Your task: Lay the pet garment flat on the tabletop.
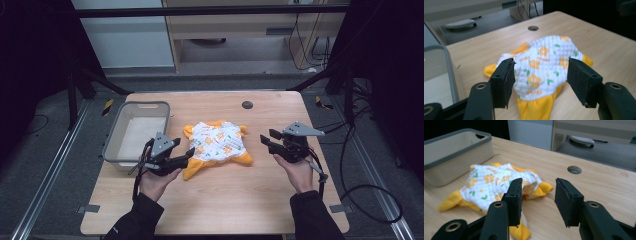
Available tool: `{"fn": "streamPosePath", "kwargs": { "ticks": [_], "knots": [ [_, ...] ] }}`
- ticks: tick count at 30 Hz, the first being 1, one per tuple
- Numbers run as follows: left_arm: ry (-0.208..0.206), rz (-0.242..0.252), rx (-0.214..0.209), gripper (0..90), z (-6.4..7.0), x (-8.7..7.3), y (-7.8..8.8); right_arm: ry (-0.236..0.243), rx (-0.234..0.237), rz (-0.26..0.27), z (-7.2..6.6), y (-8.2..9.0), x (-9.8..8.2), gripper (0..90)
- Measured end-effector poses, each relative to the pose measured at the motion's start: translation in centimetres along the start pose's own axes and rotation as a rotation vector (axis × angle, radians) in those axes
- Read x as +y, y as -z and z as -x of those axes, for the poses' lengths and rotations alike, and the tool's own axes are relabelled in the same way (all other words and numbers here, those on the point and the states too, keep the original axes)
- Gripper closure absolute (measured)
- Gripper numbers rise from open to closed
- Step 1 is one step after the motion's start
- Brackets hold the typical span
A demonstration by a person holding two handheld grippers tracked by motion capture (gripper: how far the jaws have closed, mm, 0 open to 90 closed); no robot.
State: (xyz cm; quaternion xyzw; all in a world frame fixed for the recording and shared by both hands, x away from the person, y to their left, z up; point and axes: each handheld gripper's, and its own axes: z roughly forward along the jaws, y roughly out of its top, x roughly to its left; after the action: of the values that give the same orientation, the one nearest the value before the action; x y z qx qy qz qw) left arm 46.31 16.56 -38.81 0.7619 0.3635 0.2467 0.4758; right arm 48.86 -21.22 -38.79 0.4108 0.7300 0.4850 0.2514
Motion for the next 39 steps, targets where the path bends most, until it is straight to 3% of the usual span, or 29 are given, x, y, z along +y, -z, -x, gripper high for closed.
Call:
{"fn": "streamPosePath", "kwargs": {
  "ticks": [1, 5, 13, 17, 29, 39],
  "knots": [
    [-0.019, -0.025, 0.002, 38.5, 0.2, -0.8, 0.2, 0.005, 0.003, -0.007, -0.1, 0.1, -0.2, 56.2],
    [0.002, -0.044, -0.036, 36.6, 0.7, -2.3, 0.5, 0.030, 0.018, -0.031, -0.7, 0.4, -1.1, 55.0],
    [-0.007, -0.097, -0.028, 33.1, 1.1, -5.0, 0.5, 0.006, 0.059, -0.053, -1.5, 0.3, -3.4, 54.6],
    [0.008, -0.150, -0.027, 33.1, 1.1, -6.8, -0.6, -0.008, 0.070, -0.092, -1.6, -0.6, -4.7, 52.4],
    [0.014, -0.218, 0.008, 32.0, 0.7, -8.1, -2.7, -0.015, 0.058, -0.157, -1.8, -3.2, -6.8, 53.7],
    [0.018, -0.259, -0.011, 40.0, 0.9, -8.6, -3.8, -0.004, 0.064, -0.209, -2.1, -5.9, -7.8, 58.5]
  ]
}}
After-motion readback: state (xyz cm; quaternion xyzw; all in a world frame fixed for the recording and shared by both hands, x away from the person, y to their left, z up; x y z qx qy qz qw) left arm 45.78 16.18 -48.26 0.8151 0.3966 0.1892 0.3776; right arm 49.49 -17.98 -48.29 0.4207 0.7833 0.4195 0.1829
